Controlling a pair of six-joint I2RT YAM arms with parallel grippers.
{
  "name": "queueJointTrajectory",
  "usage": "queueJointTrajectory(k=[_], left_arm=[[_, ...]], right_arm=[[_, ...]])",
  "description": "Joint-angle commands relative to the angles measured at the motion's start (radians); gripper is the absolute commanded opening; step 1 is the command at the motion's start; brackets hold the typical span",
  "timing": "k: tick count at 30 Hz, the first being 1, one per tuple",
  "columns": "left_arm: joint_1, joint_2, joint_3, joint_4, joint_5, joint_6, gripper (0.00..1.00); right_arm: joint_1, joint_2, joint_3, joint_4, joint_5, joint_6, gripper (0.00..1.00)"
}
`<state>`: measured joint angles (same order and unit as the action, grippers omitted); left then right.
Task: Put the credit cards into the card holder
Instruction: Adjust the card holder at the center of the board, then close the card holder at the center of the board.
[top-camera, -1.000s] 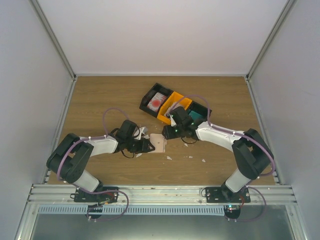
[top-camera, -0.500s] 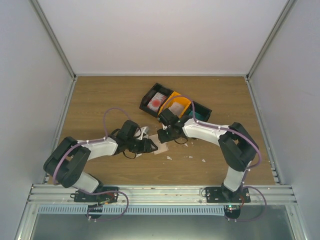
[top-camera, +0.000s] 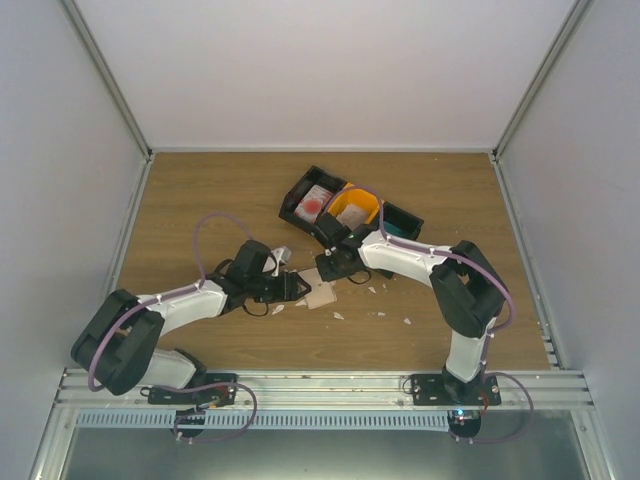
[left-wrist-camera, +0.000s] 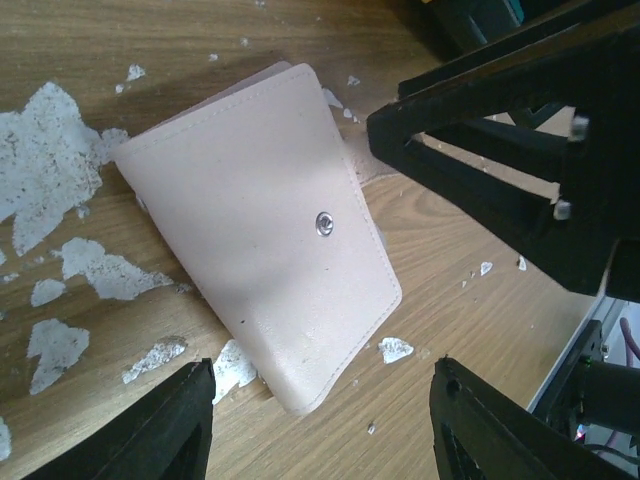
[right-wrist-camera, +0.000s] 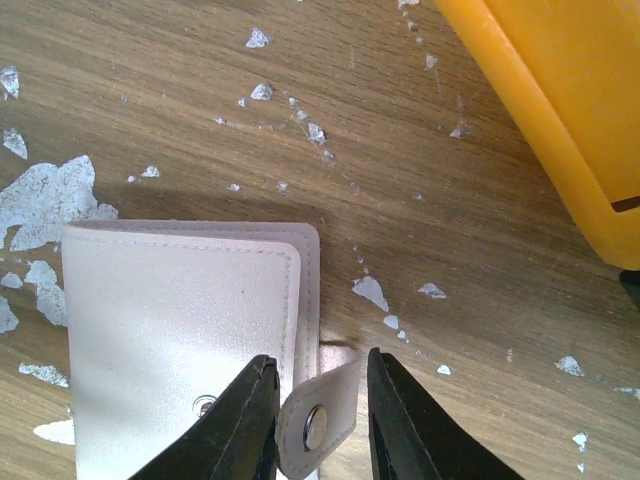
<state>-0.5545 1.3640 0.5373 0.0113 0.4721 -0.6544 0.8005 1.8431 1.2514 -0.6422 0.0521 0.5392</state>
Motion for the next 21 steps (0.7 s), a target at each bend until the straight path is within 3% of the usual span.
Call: queueJointTrajectory(k=[1,8,15,21], left_arm=[[0.007,-0.004,-0.017,0.031,-0.017,-0.004,0.6],[0.006,0.0,-0.022,0.027,-0.02,0.002,0.61],[0.007,0.0,-0.02,0.019,-0.02,-0.002,0.61],[0.006,0.007,-0.019,0.021,-0.018,-0.004,0.61]], right_arm=[[0.004,-0.003,0.025,-0.044,0.028,0.023,0.25],[0.005,-0.012,0.019,-0.039,0.017,0.026,0.13],[0.005,-0.035,0.011,-0.036,0.01,0.032,0.21],[0.005,-0.044,0.007,-0.039,0.016,0.034,0.17]])
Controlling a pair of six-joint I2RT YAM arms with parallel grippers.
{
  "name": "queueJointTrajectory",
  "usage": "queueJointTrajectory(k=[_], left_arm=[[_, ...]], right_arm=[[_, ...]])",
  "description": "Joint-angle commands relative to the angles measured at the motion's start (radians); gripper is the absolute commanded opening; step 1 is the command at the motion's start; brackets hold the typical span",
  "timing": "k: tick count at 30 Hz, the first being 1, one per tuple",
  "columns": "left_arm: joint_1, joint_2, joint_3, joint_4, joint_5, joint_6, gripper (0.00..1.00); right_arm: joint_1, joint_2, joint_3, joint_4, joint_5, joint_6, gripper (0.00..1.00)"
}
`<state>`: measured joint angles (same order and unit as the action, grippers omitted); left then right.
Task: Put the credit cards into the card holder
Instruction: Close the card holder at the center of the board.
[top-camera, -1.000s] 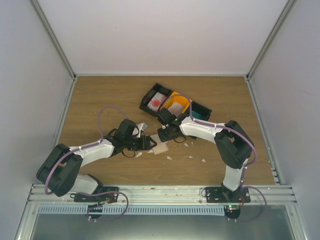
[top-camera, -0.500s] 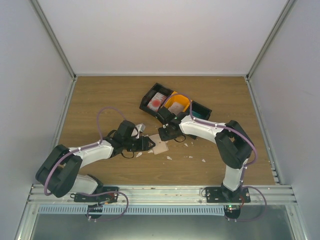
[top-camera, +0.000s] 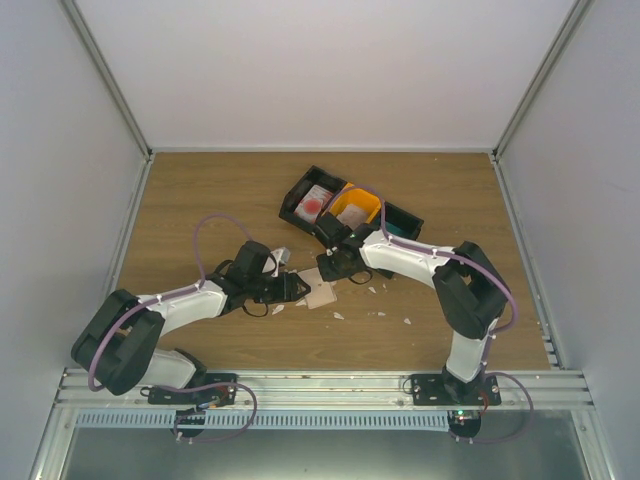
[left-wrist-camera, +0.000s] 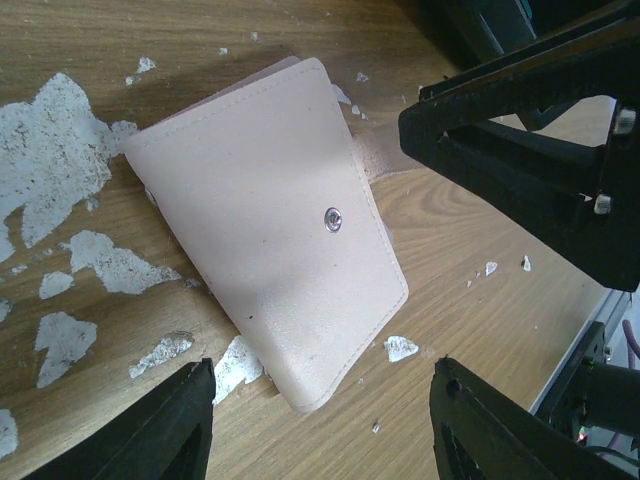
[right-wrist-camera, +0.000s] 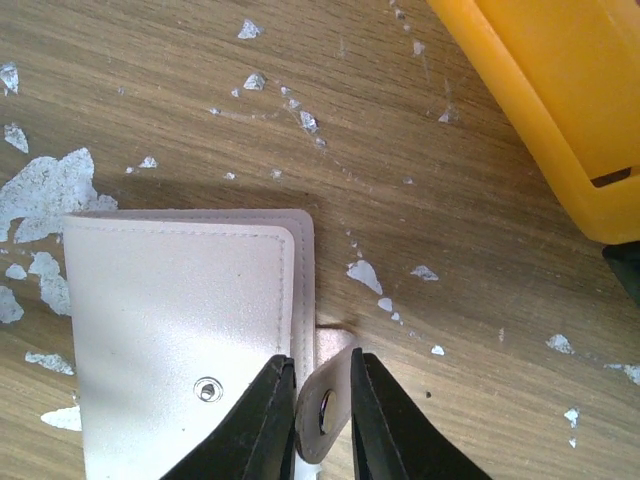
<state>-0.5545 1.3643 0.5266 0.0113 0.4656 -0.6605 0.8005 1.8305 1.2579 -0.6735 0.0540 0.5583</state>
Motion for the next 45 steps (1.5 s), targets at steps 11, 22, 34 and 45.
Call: queueJointTrajectory(k=[11,22,34,45], left_arm=[[0.007,0.025,-0.012,0.025,-0.026,-0.014,0.61],[0.001,0.115,-0.036,0.103,-0.042,-0.086,0.48],[-0.004,0.157,-0.03,0.144,-0.005,-0.086,0.31],[-0.004,0.161,-0.032,0.15,0.002,-0.083,0.29]], right_arm=[[0.002,-0.047,-0.022,0.028,-0.049,0.006,0.01],[-0.009,-0.028,-0.06,0.119,-0.213,-0.071,0.0],[0.032,0.047,-0.017,0.063,-0.137,-0.163,0.0],[0.043,0.013,-0.022,0.098,-0.119,-0.102,0.19]])
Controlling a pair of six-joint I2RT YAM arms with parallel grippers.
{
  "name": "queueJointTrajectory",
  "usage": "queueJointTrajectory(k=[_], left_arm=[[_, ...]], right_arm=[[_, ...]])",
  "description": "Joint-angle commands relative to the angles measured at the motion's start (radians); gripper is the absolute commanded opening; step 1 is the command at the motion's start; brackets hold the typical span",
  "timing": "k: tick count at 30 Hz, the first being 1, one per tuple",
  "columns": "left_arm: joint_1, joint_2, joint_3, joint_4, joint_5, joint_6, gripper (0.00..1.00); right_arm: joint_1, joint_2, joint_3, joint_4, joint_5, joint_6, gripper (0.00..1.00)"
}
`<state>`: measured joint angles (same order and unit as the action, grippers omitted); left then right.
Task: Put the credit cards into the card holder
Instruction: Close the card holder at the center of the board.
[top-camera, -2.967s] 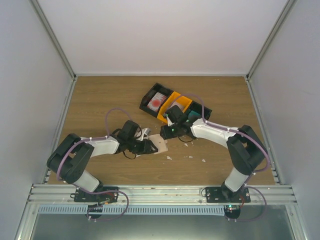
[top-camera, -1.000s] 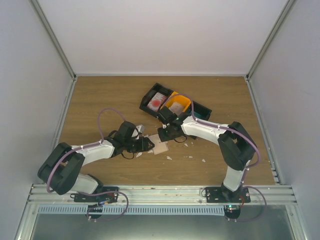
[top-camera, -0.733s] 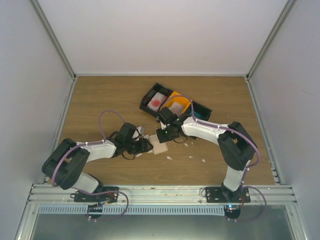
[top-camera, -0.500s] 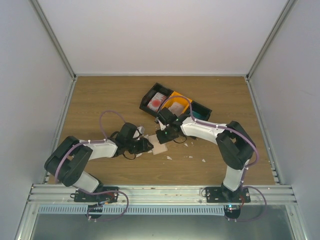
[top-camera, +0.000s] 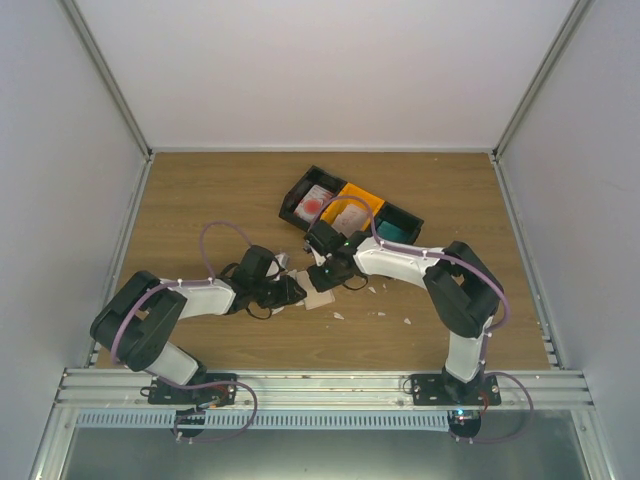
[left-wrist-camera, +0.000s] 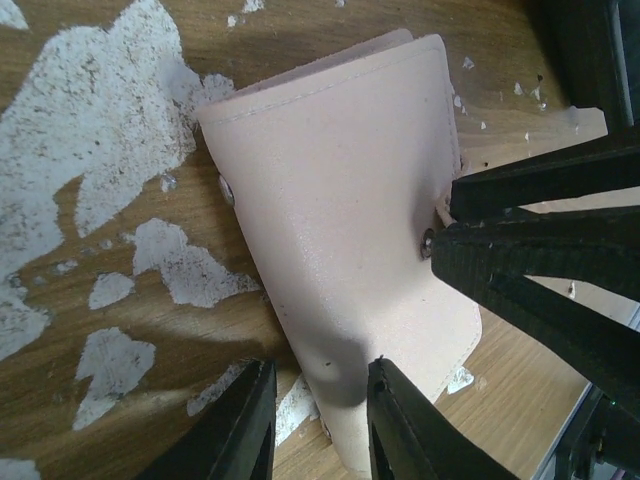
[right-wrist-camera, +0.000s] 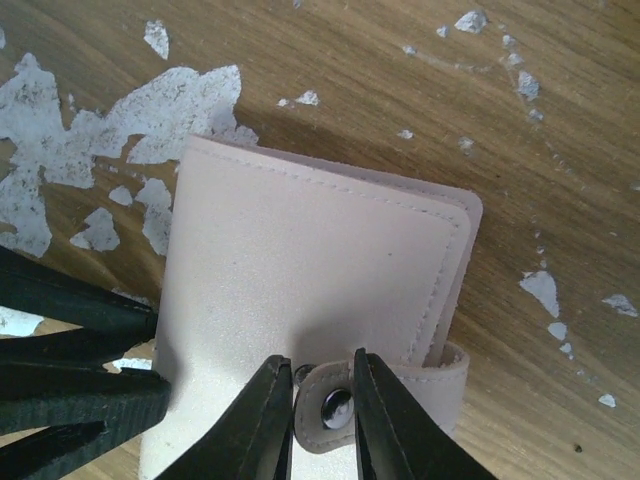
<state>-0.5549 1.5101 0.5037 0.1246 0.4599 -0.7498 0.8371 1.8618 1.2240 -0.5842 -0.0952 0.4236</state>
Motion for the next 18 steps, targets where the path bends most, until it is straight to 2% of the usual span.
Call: queueJointTrajectory(k=[1,9,18], left_arm=[[-0.004,0.017,-0.011,0.037,0.007,0.009,0.28],[-0.004,0.02,-0.022,0.04,0.005,0.009,0.27],[-0.005,0.029,-0.021,0.045,0.01,0.009,0.28]], right_arm=[[0.007,-0.023,0.009,0.01,0.033,0.04,0.18],[0.005,-0.022,-0.007,0.017,0.036,0.07,0.01],[0.005,-0.036,-0.003,0.037,0.037,0.081,0.0]])
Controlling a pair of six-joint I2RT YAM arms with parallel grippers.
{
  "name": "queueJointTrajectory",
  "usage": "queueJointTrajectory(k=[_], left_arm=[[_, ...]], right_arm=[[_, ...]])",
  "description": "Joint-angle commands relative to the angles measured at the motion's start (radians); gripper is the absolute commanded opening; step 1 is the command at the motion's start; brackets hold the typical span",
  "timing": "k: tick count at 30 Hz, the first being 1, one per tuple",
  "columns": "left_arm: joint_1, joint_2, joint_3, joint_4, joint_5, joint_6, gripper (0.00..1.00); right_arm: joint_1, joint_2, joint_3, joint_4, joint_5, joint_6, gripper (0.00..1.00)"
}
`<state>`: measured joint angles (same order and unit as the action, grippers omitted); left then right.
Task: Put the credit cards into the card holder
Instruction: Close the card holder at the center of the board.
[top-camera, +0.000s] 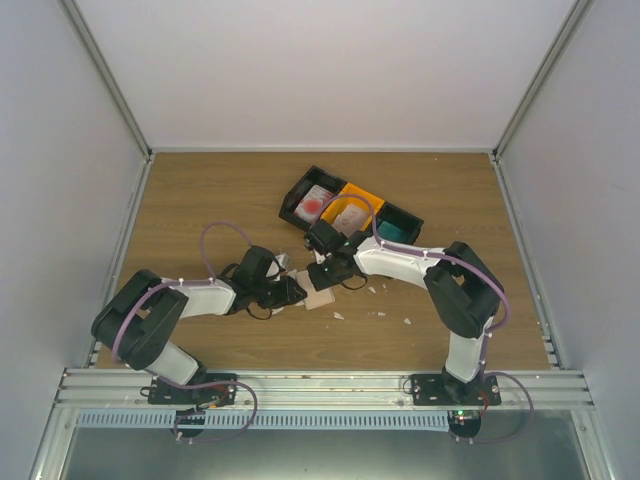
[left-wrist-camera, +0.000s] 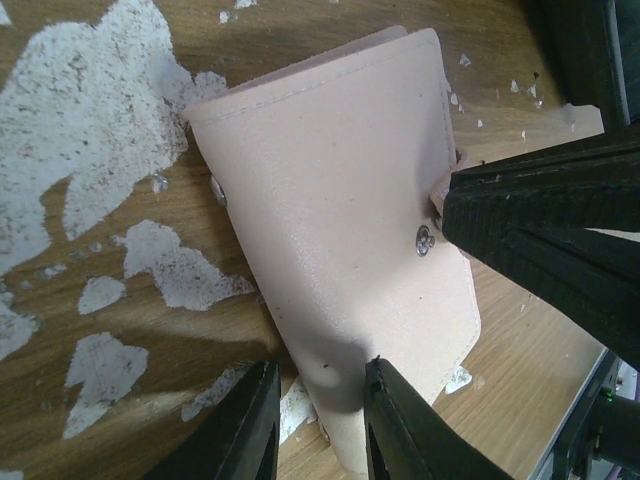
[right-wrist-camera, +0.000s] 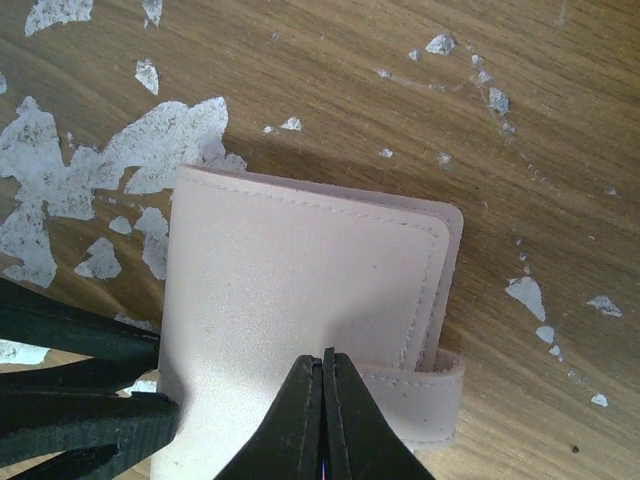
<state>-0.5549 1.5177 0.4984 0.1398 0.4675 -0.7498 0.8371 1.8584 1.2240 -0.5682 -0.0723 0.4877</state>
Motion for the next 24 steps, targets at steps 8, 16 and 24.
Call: queueJointTrajectory(k=[8,16,24], left_arm=[[-0.005,0.038,-0.012,0.039,0.003,0.008,0.28],[-0.008,0.058,-0.006,0.046,0.013,0.009,0.27],[-0.008,0.063,-0.006,0.046,0.01,0.009,0.26]], right_arm=[[-0.003,-0.041,-0.016,0.044,-0.05,0.016,0.01],[-0.007,-0.014,-0.024,0.036,-0.075,-0.003,0.01],[-0.007,0.019,-0.023,0.013,-0.037,-0.01,0.0]])
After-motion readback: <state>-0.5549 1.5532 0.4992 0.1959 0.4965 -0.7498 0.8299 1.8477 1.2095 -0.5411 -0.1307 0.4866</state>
